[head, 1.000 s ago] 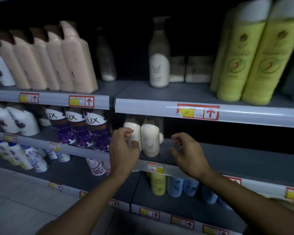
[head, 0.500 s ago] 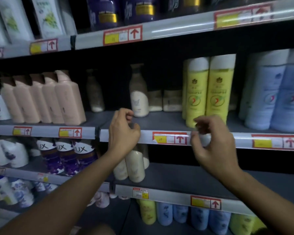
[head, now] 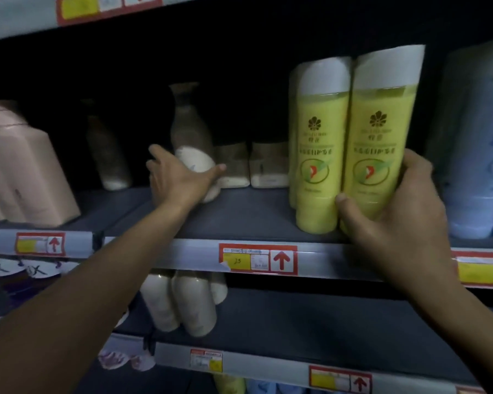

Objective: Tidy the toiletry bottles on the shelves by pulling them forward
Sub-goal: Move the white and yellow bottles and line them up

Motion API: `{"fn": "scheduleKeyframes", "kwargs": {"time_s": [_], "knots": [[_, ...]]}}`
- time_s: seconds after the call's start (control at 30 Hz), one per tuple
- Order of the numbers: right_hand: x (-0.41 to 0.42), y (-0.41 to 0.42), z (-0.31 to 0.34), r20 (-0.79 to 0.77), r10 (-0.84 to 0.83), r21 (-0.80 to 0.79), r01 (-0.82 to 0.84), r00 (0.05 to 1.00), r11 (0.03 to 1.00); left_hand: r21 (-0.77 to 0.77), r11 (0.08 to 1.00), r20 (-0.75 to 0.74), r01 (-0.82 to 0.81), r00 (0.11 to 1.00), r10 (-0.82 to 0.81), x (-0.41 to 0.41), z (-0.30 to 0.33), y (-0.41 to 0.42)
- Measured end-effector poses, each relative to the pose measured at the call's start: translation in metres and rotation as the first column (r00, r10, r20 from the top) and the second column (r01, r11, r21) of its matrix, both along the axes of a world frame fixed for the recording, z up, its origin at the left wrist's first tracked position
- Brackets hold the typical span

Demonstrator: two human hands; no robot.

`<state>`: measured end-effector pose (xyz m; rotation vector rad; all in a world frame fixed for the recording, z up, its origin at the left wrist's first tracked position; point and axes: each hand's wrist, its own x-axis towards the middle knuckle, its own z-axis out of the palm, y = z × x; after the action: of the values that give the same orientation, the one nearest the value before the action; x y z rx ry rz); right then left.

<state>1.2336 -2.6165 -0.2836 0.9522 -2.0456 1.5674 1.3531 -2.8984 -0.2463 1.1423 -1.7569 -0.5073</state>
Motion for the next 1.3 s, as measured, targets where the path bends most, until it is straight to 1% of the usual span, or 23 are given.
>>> {"fn": "scheduleKeyframes", "kwargs": {"time_s": [0.07,0.17,0.27,0.37,0.5,0.63,0.83,0.97,1.13,1.3], "knots": [[0.0,0.002,0.002,-0.011,-0.016,-0.012,0.016,1.0,1.0,0.017,1.0,0.013,-0.022,1.0,0.022,0.0,0.003,-0.003],[0.0,0.002,0.005,0.019,-0.005,-0.038,0.006,1.0,0.999,0.042,0.999,0.018,-0.019,1.0,0.018,0.005,0.009,-0.003],[0.006,0.007,0.007,0.02,0.005,-0.07,-0.003,1.0,0.998,0.025,1.0,-0.003,0.003,1.0,-0.003,0.013,0.009,0.004],[0.016,0.015,0.01,-0.012,0.014,-0.122,-0.015,1.0,0.992,-0.032,0.999,-0.017,0.04,0.999,-0.04,0.026,0.006,0.019],[0.031,0.027,0.02,-0.093,-0.009,-0.191,-0.009,0.996,0.981,-0.159,0.984,0.0,0.077,0.997,-0.078,0.042,0.007,0.042],[0.05,0.037,0.031,-0.116,0.052,-0.206,-0.075,0.992,0.976,-0.204,0.972,-0.032,0.118,0.991,-0.127,0.057,0.009,0.068],[0.076,0.052,0.015,-0.123,0.141,-0.18,-0.162,0.982,0.97,-0.232,0.955,-0.086,0.183,0.975,-0.207,0.088,0.001,0.113],[0.092,0.057,-0.009,-0.076,0.207,-0.157,-0.217,0.975,0.964,-0.221,0.943,-0.077,0.248,0.96,-0.27,0.112,-0.018,0.143],[0.108,0.056,-0.051,0.047,0.285,-0.056,-0.283,0.957,0.958,-0.164,0.939,-0.056,0.303,0.947,-0.315,0.127,-0.062,0.167],[0.121,0.046,-0.097,0.109,0.33,0.093,-0.34,0.938,0.936,-0.052,0.948,-0.02,0.315,0.948,-0.317,0.131,-0.114,0.174]]}}
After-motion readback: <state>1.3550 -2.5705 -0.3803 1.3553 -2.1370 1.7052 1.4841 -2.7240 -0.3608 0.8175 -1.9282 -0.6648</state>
